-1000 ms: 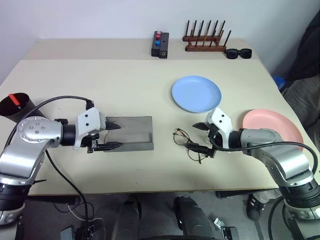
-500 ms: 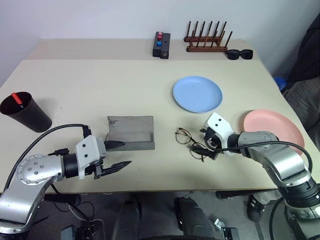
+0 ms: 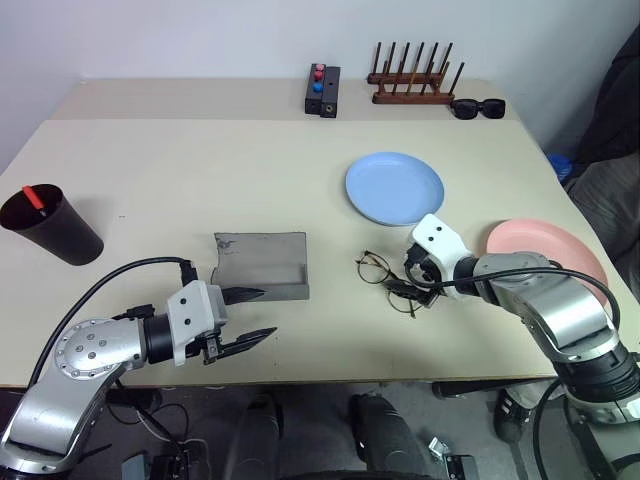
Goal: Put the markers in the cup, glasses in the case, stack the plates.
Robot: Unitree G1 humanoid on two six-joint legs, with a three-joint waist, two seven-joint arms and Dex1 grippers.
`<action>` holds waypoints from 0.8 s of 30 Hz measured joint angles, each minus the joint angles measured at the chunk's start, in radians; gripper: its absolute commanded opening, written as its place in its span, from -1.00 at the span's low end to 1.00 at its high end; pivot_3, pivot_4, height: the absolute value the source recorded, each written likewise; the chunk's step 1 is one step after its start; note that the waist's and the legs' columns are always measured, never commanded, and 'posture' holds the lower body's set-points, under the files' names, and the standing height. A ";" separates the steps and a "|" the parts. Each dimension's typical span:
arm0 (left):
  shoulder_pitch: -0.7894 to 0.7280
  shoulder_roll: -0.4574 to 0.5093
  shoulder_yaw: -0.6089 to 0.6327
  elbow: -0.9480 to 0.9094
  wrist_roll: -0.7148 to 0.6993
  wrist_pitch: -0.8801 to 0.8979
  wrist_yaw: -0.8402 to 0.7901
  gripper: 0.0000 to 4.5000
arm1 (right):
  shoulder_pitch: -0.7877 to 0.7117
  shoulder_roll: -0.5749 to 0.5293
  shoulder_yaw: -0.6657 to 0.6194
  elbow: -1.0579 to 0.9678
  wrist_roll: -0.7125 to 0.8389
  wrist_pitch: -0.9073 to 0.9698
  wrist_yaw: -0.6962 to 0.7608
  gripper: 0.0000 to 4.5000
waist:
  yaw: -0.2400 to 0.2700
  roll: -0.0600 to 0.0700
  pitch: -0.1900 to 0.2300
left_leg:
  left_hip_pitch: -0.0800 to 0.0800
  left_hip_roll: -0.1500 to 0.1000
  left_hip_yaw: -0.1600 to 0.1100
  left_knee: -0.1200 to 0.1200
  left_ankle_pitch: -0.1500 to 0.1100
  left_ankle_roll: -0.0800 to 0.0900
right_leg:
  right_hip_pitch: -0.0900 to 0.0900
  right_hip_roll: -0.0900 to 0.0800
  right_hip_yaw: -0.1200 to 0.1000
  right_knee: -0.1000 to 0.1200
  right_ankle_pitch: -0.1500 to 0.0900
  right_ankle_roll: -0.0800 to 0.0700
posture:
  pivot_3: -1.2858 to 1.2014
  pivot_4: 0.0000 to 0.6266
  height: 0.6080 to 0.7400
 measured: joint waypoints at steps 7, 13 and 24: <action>-0.012 -0.004 -0.035 0.003 0.000 0.001 0.018 0.29 | -0.017 -0.025 0.053 -0.009 -0.052 -0.033 0.006 -0.78 | 0.000 0.000 0.000 | 0.000 0.000 0.000 0.000 0.000 0.000 | 0.000 0.000 0.000 0.000 0.000 0.000 | 0.03 -0.52 1.00; -0.025 -0.003 -0.037 0.002 0.000 0.007 0.036 0.29 | -0.038 -0.033 0.059 -0.053 -0.075 -0.058 0.024 -1.00 | -0.001 -0.002 -0.003 | 0.002 0.000 0.000 0.002 0.000 0.000 | 0.003 0.000 0.000 0.000 0.000 -0.001 | 0.03 -0.52 1.00; -0.032 0.004 -0.009 0.007 -0.012 0.042 0.058 0.29 | -0.120 0.007 0.087 -0.044 -0.074 -0.144 0.121 -1.00 | -0.005 -0.001 -0.002 | 0.001 0.000 0.000 0.004 -0.001 0.002 | 0.003 0.000 0.000 0.000 0.001 -0.001 | 0.03 -0.52 1.00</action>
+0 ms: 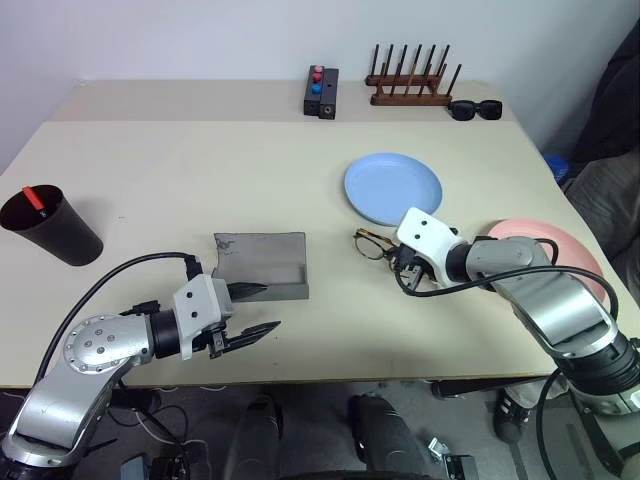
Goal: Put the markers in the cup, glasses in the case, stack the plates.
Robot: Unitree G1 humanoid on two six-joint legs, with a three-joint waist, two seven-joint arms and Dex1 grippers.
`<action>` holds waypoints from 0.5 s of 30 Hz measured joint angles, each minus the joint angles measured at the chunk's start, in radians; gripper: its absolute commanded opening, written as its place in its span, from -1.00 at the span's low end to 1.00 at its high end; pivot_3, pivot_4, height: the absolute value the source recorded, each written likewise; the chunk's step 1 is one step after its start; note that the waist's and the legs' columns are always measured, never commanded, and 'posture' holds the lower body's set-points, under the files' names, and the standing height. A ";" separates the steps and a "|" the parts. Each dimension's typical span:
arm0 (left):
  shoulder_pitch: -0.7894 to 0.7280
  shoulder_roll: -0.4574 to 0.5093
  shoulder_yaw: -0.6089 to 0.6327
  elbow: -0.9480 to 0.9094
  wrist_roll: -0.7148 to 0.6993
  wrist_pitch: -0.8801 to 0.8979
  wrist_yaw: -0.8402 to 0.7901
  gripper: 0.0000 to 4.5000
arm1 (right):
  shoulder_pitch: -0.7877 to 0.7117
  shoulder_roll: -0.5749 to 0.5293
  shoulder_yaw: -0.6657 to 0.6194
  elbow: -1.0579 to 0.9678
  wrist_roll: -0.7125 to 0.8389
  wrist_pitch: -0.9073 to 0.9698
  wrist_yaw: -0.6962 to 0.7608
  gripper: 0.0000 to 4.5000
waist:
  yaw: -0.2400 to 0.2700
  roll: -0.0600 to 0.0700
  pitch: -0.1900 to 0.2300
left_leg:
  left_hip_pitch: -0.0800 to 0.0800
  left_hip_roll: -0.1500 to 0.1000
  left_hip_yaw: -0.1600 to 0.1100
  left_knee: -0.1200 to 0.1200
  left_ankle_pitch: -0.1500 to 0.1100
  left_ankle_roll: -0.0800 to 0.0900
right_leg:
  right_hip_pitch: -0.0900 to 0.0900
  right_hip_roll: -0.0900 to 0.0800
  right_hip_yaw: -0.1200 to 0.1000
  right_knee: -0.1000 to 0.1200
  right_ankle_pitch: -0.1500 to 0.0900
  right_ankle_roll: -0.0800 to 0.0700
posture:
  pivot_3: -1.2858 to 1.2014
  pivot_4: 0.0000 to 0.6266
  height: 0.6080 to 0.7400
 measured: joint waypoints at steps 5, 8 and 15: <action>0.055 0.015 0.147 0.088 0.002 -0.009 0.015 0.29 | -0.166 0.118 0.043 0.059 0.039 -0.091 0.107 -1.00 | -0.007 0.001 0.001 | 0.000 0.000 0.000 0.000 0.000 0.001 | -0.001 0.000 0.000 0.001 0.000 0.000 | 0.03 -0.52 1.00; 0.105 0.012 0.233 0.138 -0.001 -0.026 0.012 0.29 | -0.253 0.238 0.079 0.159 0.053 -0.132 0.150 -1.00 | -0.007 0.001 0.001 | 0.000 0.000 0.000 0.000 0.000 0.001 | -0.002 0.000 0.000 0.001 0.000 0.000 | 0.03 -0.52 1.00; 0.237 -0.006 0.392 0.245 -0.004 -0.116 -0.023 0.29 | -0.384 0.475 0.201 0.495 0.031 -0.272 0.269 -1.00 | -0.009 0.001 0.001 | -0.001 0.000 0.000 0.000 -0.001 0.000 | -0.002 0.000 -0.001 0.002 0.000 0.000 | 0.03 -0.52 1.00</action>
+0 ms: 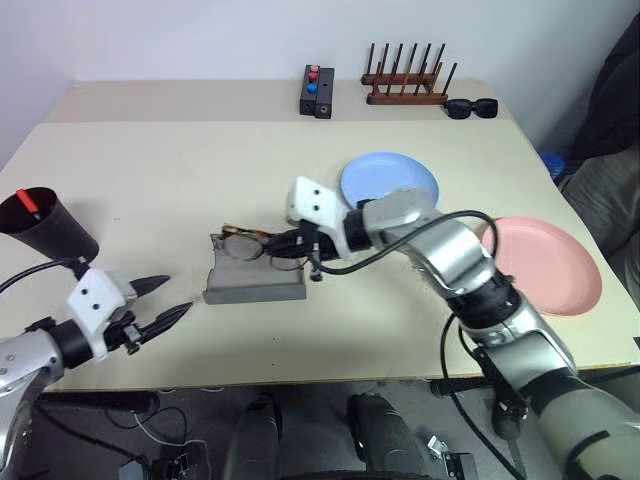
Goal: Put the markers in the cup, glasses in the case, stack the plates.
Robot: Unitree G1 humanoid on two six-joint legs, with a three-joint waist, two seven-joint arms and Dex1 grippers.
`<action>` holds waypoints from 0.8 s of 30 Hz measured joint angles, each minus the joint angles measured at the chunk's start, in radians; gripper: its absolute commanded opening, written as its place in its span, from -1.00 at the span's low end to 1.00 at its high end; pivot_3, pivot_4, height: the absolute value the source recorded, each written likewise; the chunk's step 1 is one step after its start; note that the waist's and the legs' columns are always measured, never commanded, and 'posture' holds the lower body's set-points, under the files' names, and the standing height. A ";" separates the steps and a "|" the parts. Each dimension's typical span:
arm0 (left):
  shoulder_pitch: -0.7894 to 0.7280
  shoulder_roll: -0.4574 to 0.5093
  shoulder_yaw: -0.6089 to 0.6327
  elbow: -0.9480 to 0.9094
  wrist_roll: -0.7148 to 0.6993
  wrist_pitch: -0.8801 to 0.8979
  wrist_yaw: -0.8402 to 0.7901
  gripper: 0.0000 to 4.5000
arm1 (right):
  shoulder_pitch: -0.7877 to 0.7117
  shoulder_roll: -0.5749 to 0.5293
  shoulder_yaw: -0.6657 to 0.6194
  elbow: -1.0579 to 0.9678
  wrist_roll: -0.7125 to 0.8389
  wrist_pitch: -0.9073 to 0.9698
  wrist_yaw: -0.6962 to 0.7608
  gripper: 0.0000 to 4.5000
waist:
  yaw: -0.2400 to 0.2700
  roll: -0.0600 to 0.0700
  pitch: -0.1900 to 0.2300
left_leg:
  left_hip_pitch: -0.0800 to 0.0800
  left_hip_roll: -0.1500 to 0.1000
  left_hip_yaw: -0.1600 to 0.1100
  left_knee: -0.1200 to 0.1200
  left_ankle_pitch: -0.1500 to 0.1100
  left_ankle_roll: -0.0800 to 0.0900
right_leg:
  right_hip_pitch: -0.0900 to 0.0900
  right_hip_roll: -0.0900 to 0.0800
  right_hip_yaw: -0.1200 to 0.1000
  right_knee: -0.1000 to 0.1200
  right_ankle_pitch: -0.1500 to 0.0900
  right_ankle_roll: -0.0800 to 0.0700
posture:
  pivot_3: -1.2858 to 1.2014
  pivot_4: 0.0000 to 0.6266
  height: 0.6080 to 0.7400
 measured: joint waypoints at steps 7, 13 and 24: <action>0.057 -0.016 0.041 -0.032 -0.019 -0.014 -0.011 0.29 | -0.055 0.103 0.050 0.275 -0.071 -0.130 0.086 -1.00 | 0.008 0.000 0.000 | 0.000 0.000 0.000 0.000 0.000 0.000 | -0.001 0.000 0.000 0.000 0.000 0.000 | 0.03 -0.52 1.00; 0.086 -0.022 0.045 -0.086 -0.057 0.007 -0.011 0.29 | -0.056 0.112 0.048 0.325 -0.104 -0.148 0.128 -1.00 | 0.006 0.001 0.000 | 0.000 0.000 0.000 -0.001 0.000 -0.001 | -0.002 0.000 0.000 0.001 0.000 0.000 | 0.03 -0.52 1.00; 0.026 -0.026 0.030 -0.079 -0.076 0.045 0.006 0.29 | -0.056 0.118 -0.019 0.320 -0.107 -0.132 0.095 0.27 | 0.007 0.001 0.000 | 0.000 0.000 0.000 -0.002 0.000 -0.001 | -0.002 0.000 0.000 0.001 0.000 0.000 | 0.03 -0.52 1.00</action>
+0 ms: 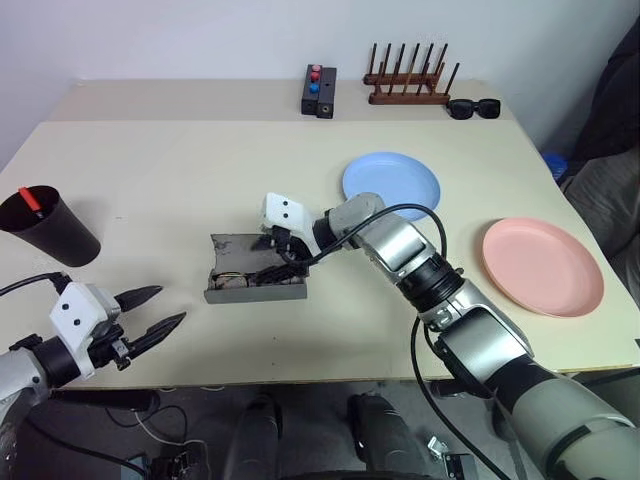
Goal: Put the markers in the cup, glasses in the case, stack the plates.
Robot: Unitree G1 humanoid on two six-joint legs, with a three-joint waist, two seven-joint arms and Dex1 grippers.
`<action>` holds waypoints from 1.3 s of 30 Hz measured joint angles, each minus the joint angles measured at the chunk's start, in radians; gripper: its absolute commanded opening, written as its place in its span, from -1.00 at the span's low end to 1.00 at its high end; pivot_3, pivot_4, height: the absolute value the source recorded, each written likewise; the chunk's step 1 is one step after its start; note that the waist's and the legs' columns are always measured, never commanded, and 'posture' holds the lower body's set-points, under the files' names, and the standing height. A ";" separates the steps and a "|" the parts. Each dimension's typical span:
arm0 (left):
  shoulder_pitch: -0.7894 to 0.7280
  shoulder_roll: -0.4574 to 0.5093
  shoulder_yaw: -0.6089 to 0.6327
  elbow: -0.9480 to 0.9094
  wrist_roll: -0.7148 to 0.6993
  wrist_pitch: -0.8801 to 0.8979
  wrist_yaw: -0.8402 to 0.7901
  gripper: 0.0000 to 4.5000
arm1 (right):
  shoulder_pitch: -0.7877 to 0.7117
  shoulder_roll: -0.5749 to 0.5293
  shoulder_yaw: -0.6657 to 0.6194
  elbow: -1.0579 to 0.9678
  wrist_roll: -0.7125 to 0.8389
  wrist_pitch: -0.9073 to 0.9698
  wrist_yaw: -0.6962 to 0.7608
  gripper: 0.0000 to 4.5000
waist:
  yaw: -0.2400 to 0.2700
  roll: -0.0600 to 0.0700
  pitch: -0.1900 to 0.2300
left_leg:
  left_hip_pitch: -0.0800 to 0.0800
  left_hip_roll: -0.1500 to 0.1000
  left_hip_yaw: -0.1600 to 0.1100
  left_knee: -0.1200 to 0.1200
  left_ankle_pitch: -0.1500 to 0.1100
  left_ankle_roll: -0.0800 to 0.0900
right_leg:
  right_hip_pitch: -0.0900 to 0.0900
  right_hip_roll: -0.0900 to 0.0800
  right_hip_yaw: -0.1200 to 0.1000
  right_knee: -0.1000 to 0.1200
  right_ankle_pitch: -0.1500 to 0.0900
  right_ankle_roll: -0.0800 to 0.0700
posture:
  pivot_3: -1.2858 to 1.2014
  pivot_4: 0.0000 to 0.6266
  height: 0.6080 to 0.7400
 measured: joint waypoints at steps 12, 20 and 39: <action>-0.487 -0.011 -0.192 0.106 -0.111 0.302 0.206 -0.97 | 0.214 -0.166 -0.132 -0.410 0.048 0.034 -0.049 0.29 | 0.012 -0.001 0.000 | 0.000 -0.001 -0.002 0.004 0.000 0.000 | 0.001 0.000 0.000 0.006 -0.001 0.003 | 0.03 -0.52 1.00; -0.937 -0.039 -0.450 0.409 0.007 0.431 0.255 -0.97 | 0.405 -0.342 -0.207 -0.658 0.077 0.039 -0.057 0.29 | 0.002 -0.001 0.000 | 0.000 -0.001 -0.003 0.005 0.000 0.000 | 0.001 0.002 0.000 0.009 0.000 0.007 | 0.03 -0.52 1.00; -1.044 0.089 -0.699 0.568 0.165 0.414 -0.105 -0.97 | 0.578 -0.515 -0.349 -0.853 0.195 0.103 -0.106 0.29 | 0.004 -0.001 0.000 | 0.000 -0.001 -0.002 0.005 0.000 0.001 | 0.001 0.001 0.001 0.008 -0.003 0.004 | 0.03 -0.52 1.00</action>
